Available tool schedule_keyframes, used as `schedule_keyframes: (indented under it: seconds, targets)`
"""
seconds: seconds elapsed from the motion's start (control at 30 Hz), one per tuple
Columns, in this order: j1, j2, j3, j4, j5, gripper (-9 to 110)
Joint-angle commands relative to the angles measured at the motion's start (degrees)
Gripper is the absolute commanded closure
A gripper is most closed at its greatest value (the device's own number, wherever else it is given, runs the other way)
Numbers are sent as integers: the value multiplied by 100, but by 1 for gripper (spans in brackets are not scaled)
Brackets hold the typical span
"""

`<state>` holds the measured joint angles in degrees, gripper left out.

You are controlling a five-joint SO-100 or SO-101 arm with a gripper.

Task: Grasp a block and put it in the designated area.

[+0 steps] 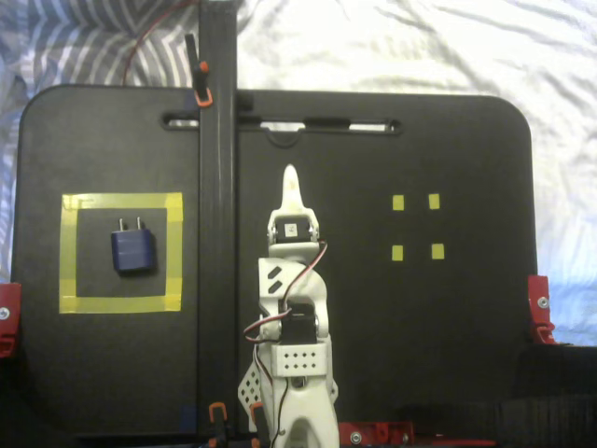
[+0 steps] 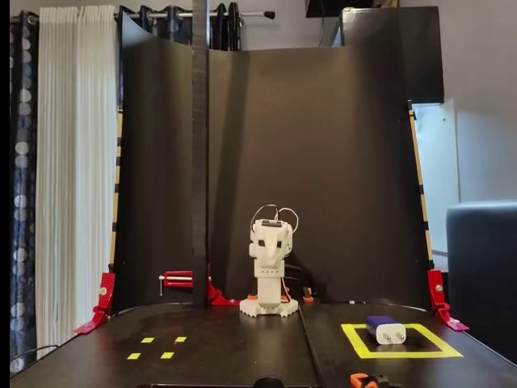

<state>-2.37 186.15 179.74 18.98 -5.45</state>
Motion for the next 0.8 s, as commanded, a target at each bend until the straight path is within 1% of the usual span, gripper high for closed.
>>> schedule_keyframes:
  seconds: [0.0, 0.33, 0.47, 0.67, 0.77]
  targets:
    - [-9, 79, 35, 413, -18, 102]
    - [35, 264, 35, 1485, -18, 102]
    - [35, 352, 44, 1775, 308, 102]
    - [88, 360, 44, 2408, 343, 102]
    - [97, 360, 44, 2417, 369, 102]
